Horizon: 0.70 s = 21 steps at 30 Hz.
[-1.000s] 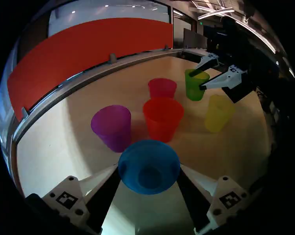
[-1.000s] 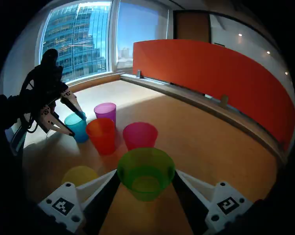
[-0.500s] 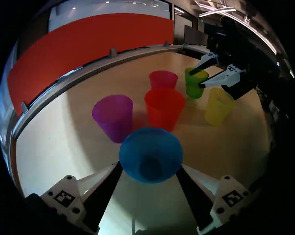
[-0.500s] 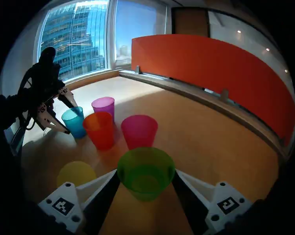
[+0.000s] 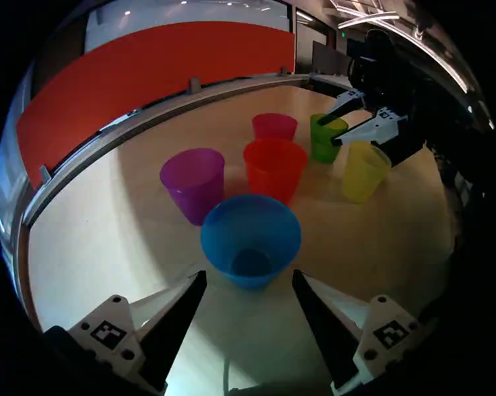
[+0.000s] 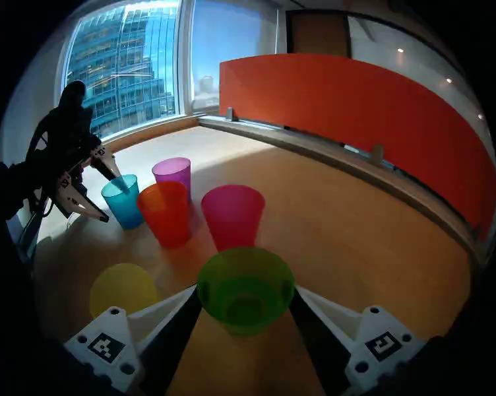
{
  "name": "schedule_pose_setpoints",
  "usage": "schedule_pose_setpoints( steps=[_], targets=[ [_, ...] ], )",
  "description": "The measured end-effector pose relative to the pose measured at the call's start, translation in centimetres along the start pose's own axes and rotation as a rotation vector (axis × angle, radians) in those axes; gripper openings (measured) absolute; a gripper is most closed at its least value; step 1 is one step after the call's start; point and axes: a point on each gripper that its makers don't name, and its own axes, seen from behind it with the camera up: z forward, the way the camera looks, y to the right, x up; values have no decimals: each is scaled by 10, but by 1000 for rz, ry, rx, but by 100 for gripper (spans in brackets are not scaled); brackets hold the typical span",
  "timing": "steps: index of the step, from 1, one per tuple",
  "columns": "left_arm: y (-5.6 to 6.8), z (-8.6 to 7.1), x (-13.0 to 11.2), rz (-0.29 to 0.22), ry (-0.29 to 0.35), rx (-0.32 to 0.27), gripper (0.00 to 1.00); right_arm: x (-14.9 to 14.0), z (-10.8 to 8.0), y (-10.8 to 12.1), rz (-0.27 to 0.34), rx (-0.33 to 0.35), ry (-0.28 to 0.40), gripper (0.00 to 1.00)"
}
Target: Pour water
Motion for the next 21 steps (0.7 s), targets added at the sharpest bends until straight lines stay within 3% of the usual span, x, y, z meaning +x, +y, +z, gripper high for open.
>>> schedule_pose_setpoints(
  steps=[11, 21],
  targets=[
    [5, -10, 3, -5, 23, 9, 97, 3, -4, -2, 6, 3, 22, 97],
    [6, -20, 12, -11, 56, 29, 97, 14, -22, 0, 11, -4, 57, 100]
  ],
)
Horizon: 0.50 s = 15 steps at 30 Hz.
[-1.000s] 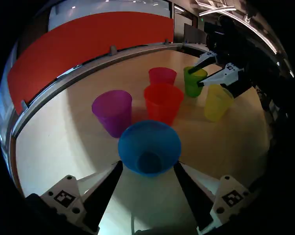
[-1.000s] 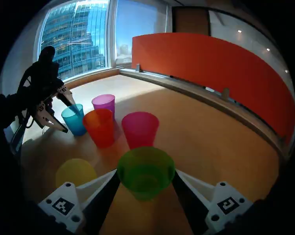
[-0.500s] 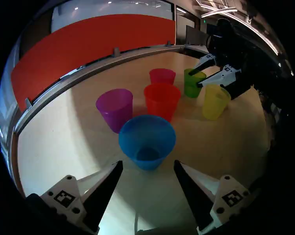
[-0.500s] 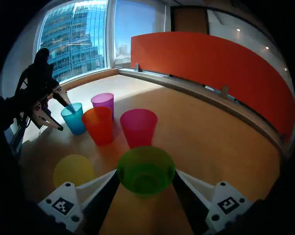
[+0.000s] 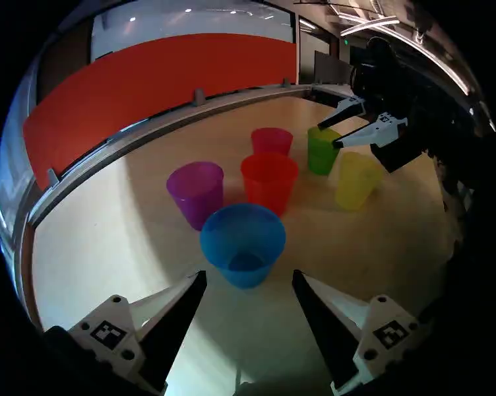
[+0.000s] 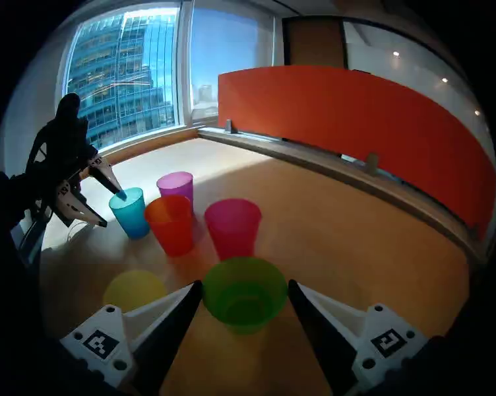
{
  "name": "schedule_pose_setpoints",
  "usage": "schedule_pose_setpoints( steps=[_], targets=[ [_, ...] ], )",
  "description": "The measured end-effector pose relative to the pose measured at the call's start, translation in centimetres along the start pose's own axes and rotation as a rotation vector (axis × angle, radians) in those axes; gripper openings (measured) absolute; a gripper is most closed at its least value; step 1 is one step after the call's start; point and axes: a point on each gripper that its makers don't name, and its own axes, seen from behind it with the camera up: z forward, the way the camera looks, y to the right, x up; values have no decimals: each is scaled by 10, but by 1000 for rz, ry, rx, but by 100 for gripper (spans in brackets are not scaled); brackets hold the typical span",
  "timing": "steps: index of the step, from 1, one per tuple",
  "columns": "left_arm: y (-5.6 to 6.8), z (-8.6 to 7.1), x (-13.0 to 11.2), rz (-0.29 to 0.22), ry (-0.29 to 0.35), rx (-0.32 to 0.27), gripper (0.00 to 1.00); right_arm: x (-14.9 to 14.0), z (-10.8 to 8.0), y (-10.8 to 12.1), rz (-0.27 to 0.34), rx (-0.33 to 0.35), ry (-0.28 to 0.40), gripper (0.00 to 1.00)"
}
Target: Pour water
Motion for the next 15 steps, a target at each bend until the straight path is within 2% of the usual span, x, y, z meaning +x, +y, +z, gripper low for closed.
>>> schedule_pose_setpoints(
  steps=[15],
  targets=[
    [-4, -26, 20, -43, 100, 46, 97, 18, -34, -11, 6, -39, 88, 100]
  ],
)
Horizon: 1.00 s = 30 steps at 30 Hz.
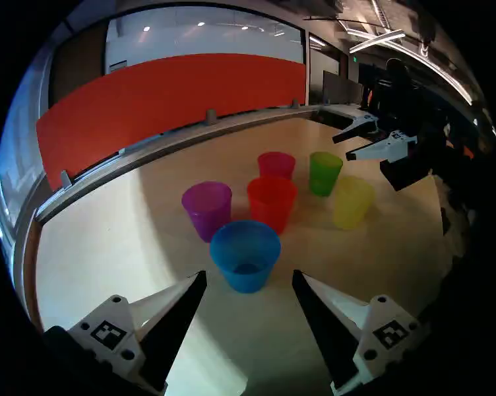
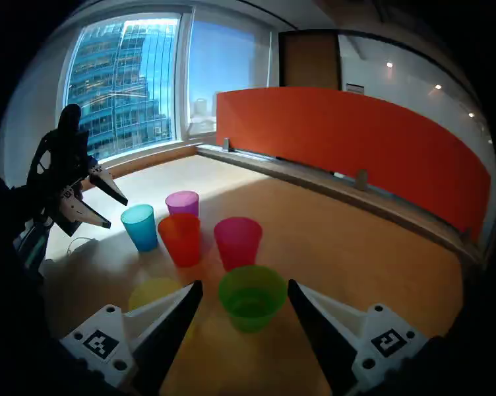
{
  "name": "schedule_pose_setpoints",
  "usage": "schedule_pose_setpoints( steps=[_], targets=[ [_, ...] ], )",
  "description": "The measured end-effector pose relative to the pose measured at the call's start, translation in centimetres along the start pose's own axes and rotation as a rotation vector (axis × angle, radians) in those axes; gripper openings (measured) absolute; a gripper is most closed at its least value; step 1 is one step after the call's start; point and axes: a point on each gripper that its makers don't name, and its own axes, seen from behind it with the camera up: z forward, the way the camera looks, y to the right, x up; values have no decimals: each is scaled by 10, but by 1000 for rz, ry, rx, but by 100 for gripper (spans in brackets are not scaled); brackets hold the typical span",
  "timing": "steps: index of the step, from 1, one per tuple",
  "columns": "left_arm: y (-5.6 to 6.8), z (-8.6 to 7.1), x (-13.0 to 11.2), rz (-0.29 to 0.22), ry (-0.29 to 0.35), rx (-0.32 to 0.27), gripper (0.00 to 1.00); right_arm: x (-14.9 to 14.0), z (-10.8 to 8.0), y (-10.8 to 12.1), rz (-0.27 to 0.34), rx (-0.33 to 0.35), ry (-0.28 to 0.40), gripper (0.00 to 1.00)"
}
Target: Pour water
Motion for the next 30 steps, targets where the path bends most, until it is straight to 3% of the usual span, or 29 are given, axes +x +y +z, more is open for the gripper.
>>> schedule_pose_setpoints(
  steps=[14, 30],
  targets=[
    [-14, -31, 33, -59, 170, 86, 97, 26, -34, -5, 29, -84, 144, 100],
    [-27, -60, 56, -97, 346, 237, 97, 45, -53, 8, 87, -221, 266, 100]
  ],
)
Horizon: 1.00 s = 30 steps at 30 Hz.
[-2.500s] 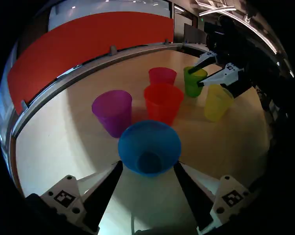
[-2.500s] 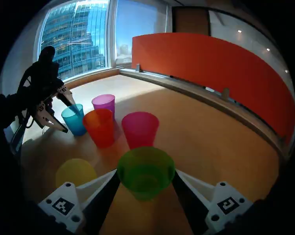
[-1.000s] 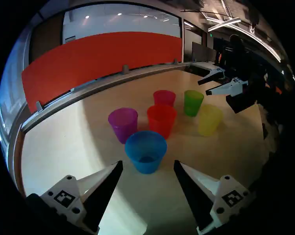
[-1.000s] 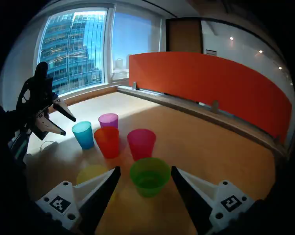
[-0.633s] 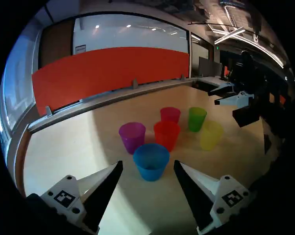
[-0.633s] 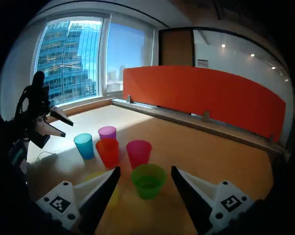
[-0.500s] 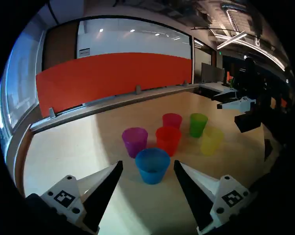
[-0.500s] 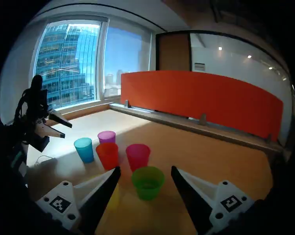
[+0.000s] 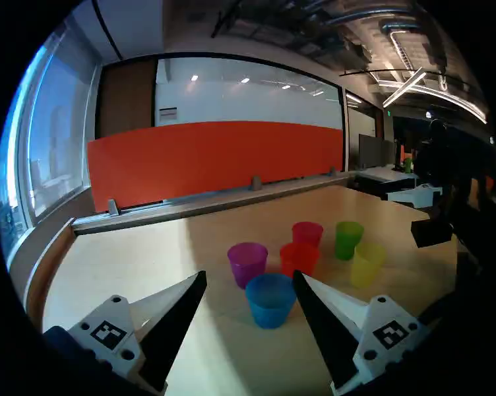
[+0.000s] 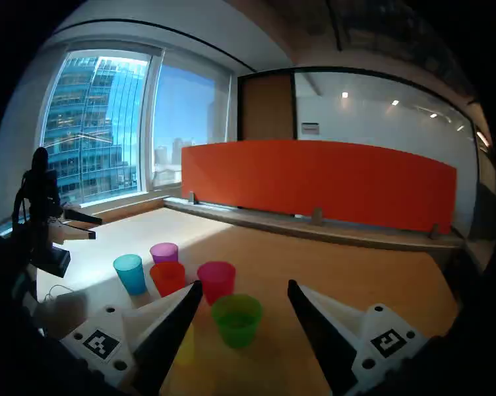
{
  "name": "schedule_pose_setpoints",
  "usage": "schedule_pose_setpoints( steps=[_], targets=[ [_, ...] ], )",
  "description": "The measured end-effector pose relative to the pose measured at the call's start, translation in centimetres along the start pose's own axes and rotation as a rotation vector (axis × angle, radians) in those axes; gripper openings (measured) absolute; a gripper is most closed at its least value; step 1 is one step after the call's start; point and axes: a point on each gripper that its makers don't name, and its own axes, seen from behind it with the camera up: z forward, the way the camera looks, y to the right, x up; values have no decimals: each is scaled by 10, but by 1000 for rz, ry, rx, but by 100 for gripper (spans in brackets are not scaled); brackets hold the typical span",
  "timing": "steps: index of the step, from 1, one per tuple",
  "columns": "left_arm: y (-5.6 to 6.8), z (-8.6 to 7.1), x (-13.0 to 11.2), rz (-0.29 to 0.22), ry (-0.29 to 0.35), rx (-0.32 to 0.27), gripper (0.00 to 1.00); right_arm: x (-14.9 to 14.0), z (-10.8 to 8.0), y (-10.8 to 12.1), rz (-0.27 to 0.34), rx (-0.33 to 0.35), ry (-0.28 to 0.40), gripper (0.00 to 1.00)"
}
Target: Pour water
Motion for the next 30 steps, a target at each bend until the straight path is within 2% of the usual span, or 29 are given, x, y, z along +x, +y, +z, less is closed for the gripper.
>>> schedule_pose_setpoints(
  steps=[5, 8, 14, 20, 30],
  targets=[
    [-8, -6, 15, -10, 63, 58, 97, 12, -4, 9, 18, -63, 49, 100],
    [-8, -10, 21, -11, 95, 81, 97, 17, -8, 13, 23, -100, 77, 100],
    [-13, -15, 29, -7, 141, 150, 96, 22, -15, 27, 32, -190, 123, 100],
    [-20, -16, 32, -10, 166, 205, 97, 19, -23, 39, 27, -278, 138, 100],
    [-30, -17, 32, -107, 212, 281, 97, 17, -37, 51, 52, -413, 180, 100]
  ],
)
